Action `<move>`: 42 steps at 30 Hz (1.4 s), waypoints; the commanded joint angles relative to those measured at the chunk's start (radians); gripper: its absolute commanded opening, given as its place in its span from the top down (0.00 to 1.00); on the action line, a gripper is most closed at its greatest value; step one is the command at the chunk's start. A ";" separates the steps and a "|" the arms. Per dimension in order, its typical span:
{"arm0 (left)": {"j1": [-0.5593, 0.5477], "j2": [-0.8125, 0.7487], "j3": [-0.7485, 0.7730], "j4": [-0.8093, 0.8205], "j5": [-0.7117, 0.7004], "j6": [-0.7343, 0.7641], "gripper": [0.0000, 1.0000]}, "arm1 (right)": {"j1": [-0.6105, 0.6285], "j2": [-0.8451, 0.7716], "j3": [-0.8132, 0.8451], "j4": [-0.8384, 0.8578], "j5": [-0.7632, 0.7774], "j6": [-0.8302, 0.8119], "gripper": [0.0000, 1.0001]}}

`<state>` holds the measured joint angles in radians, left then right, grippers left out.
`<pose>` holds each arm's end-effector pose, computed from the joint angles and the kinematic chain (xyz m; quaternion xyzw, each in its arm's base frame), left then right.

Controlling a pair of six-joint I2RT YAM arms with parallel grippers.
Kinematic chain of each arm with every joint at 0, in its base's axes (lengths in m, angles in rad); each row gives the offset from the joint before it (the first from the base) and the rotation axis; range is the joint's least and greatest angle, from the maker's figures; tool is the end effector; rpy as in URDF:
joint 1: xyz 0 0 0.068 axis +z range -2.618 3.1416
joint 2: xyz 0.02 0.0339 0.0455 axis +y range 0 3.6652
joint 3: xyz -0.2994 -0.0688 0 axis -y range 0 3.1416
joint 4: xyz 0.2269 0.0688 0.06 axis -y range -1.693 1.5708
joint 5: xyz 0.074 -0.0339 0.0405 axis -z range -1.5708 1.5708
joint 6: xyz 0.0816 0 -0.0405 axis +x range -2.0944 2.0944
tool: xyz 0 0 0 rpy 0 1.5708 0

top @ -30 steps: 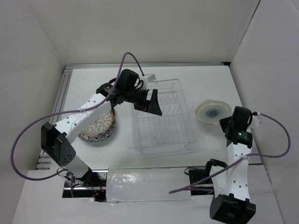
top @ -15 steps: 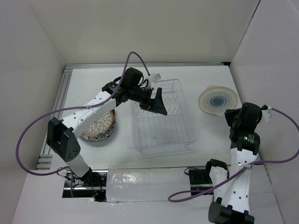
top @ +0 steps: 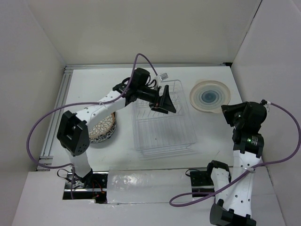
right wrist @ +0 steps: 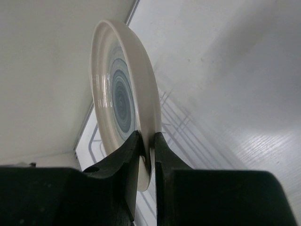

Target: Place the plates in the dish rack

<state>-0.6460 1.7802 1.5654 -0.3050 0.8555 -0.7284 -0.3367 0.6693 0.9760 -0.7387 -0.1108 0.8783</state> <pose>0.3042 -0.3065 0.3533 0.1755 0.7950 -0.5670 0.1252 0.1202 -0.0325 0.3600 0.4555 0.7075 0.1889 0.5062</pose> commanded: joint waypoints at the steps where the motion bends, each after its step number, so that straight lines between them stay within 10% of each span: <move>1: -0.006 0.033 0.068 0.109 0.077 -0.072 0.01 | -0.001 -0.036 0.059 0.240 -0.144 0.031 1.00; 24: -0.015 0.146 0.085 0.355 0.062 -0.195 0.01 | 0.103 0.009 -0.043 0.328 -0.323 0.083 1.00; 35: -0.011 0.130 0.082 0.371 0.053 -0.203 0.43 | 0.156 0.006 -0.056 0.334 -0.337 0.091 1.00; 42: 0.012 0.120 0.093 0.362 0.080 -0.209 0.96 | 0.165 -0.002 -0.066 0.338 -0.369 0.093 1.00</move>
<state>-0.6117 1.9324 1.6337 -0.0479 0.8616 -1.0016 -0.1822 0.6804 0.8898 -0.5339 -0.4088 0.9096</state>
